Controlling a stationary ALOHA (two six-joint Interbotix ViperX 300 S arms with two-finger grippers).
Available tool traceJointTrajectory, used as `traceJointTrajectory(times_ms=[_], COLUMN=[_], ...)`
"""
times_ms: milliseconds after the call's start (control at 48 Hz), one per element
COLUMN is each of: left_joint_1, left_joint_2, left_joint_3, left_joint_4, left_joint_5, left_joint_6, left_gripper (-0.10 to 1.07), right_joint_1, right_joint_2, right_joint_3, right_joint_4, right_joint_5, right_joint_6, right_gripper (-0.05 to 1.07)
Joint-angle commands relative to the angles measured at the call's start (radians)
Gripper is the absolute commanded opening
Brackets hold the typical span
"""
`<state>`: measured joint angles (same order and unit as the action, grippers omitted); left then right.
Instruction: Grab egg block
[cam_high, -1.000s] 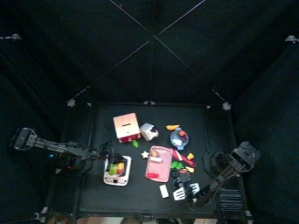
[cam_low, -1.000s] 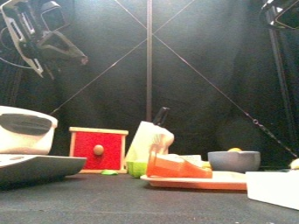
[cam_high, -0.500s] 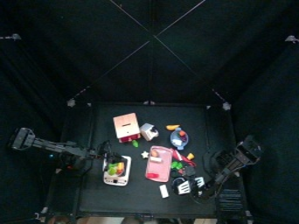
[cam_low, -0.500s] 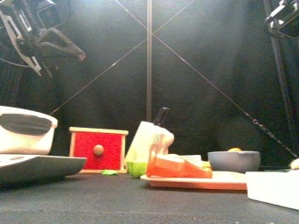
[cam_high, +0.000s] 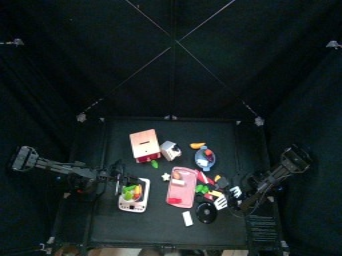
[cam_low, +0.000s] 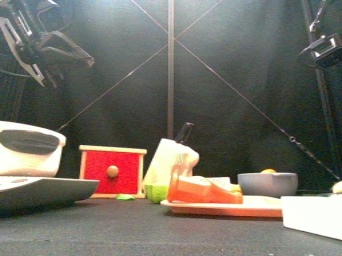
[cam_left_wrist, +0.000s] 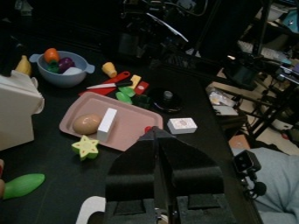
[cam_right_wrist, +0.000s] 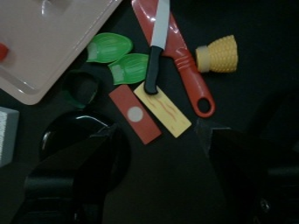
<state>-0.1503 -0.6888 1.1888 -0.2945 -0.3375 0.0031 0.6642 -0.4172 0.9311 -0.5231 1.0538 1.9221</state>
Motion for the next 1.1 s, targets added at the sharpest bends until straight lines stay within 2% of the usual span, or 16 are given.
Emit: traceJointTrajectory(times_ms=[0, 229, 458, 875, 1083], left_joint_1=[-0.002, -0.002, -0.002, -0.002, -0.002], left_joint_2=[0.002, 0.002, 0.003, 0.008, 0.008], left_joint_3=[-0.009, -0.006, -0.005, 0.000, 0.000], left_joint_4=[0.002, 0.002, 0.003, 0.003, 0.003], left_joint_5=[-0.009, -0.008, -0.009, -0.009, -0.008], left_joint_6=[0.000, -0.002, -0.002, 0.000, 0.000], left_gripper=[0.35, 0.35, 0.35, 0.35, 0.35], right_joint_1=[-0.032, -0.083, -0.087, -0.092, -0.095], right_joint_2=[-0.031, -0.031, -0.029, -0.021, -0.005], right_joint_3=[0.014, 0.069, 0.107, 0.121, 0.143], right_joint_4=[0.002, 0.026, 0.081, 0.075, 0.072], right_joint_5=[-0.040, -0.163, -0.181, -0.189, -0.242], right_joint_6=[-0.081, -0.279, -0.413, -0.479, -0.479], right_gripper=[0.99, 0.99, 0.98, 0.98, 0.98])
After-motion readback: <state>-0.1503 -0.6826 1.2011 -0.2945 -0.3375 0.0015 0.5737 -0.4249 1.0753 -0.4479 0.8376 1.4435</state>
